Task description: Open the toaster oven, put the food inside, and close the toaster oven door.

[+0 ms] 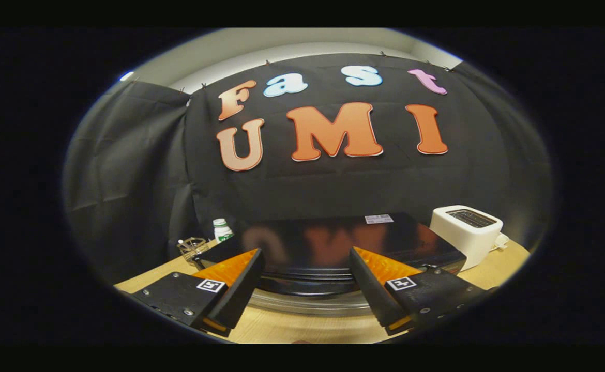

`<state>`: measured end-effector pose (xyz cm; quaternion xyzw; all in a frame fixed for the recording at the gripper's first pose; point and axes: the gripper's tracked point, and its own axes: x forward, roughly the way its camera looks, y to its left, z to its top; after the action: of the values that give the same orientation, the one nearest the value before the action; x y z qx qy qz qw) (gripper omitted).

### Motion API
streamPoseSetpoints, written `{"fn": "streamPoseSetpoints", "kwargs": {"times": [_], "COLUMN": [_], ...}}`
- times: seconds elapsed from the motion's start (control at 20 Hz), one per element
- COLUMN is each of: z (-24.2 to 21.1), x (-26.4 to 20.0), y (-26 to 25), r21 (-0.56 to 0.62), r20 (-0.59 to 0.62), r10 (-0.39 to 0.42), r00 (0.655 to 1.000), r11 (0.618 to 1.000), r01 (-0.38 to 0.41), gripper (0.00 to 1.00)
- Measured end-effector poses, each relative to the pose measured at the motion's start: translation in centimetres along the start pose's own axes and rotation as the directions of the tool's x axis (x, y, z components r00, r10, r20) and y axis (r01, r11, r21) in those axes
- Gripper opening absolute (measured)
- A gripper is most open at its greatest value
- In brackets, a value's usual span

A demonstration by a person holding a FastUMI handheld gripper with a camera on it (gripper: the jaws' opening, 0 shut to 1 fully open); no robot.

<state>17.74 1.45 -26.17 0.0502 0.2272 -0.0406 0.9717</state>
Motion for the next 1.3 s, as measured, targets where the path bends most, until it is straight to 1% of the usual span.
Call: {"fn": "streamPoseSetpoints", "kwargs": {"times": [0.05,0.15,0.25,0.35,0.4,0.45,0.5,0.6,0.95,1.1,1.3], "z": [0.5,0.0,-0.3,-0.2,-0.3,-1.3,-0.5,-0.9,-3.3,-5.0,-6.6], "x": [-0.1,-0.5,-0.9,-1.4,-1.9,-2.5,-3.0,-3.8,-8.1,-10.4,-12.5], "y": [0.2,0.3,0.4,0.5,0.7,0.8,0.9,1.2,2.0,2.3,2.6], "r21": [-0.032,-0.086,-0.065,-0.055,-0.052,-0.032,-0.036,-0.059,-0.090,-0.065,0.029], "r20": [0.030,0.033,0.037,0.036,0.037,0.023,0.033,0.025,-0.055,-0.110,-0.147], "r10": [-0.005,-0.015,-0.010,0.005,0.015,0.031,0.042,0.065,0.096,0.142,0.233], "r00": [1.000,0.999,0.999,0.999,0.999,0.999,0.999,0.998,0.994,0.984,0.961], "r11": [0.999,0.996,0.998,0.998,0.999,0.999,0.999,0.996,0.991,0.987,0.972], "r01": [0.006,0.017,0.012,-0.003,-0.013,-0.030,-0.041,-0.063,-0.100,-0.149,-0.232], "gripper": [0.98,0.97,0.98,0.94,0.91,0.89,0.86,0.82,0.82,0.82,0.82]}}
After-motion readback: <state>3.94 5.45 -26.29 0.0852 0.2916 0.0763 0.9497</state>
